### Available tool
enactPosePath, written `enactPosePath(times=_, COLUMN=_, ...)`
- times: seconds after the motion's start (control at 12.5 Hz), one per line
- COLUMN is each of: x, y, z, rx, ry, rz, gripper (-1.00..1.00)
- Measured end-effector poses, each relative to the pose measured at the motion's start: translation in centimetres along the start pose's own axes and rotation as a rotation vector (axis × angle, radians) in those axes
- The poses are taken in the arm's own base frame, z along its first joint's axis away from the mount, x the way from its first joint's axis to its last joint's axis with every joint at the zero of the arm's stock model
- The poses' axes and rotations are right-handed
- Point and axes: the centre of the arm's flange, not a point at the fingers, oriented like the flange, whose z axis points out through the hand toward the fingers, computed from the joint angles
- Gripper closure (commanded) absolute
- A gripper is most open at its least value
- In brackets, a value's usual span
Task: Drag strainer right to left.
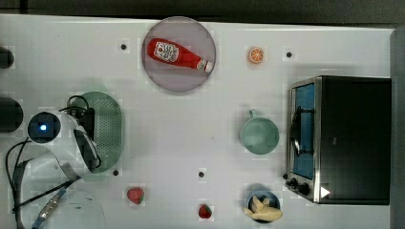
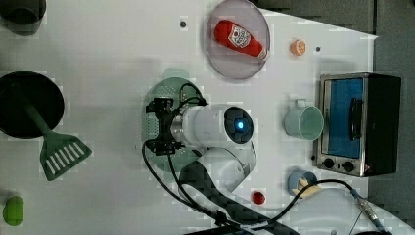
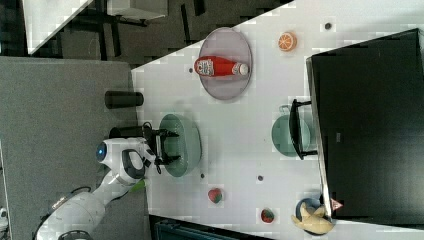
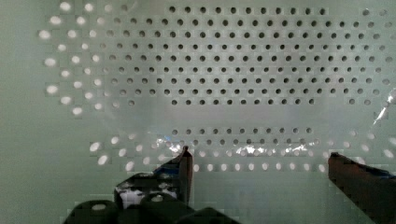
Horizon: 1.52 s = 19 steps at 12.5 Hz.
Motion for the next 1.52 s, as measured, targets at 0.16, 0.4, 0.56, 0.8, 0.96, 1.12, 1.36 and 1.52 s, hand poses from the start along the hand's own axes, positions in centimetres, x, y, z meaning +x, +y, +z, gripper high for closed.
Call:
enactPosePath(times=0.16, x=-1.2, y=-0.4, z=-0.8, rx=0.021, ry=-0.018, rz=0.003, gripper=-1.0)
enactPosePath(times=0.4, x=-2.2, y=0.2, z=-0.1, rx=0.014, ry=0.016, rz=-0.045, gripper=-1.0)
enactPosePath(times=0.56, x=-2.9, y=1.5, z=0.6, rx=-0.027, ry=0.047, rz=-0.083, gripper=-1.0)
enactPosePath(times=0.8, x=-1.6, y=3.1, z=-1.6, rx=-0.091, ry=0.153, rz=-0.251, gripper=-1.0)
enactPosePath(times=0.96, x=0.5, y=1.4, z=-8.6, rx=-0.118, ry=0.208, rz=-0.352, gripper=-1.0)
enactPosePath(times=1.12, x=4.0, y=-1.7, z=-20.0, rx=-0.103, ry=0.212, rz=-0.434, gripper=-1.0)
enactPosePath(times=1.36, x=14.6, y=-6.2, z=-39.3, rx=0.092, ry=0.159, rz=-0.515, gripper=-1.0)
enactPosePath(times=1.52, x=25.0, y=-5.2, z=-49.4, rx=0.185, ry=0.149, rz=-0.541, gripper=-1.0)
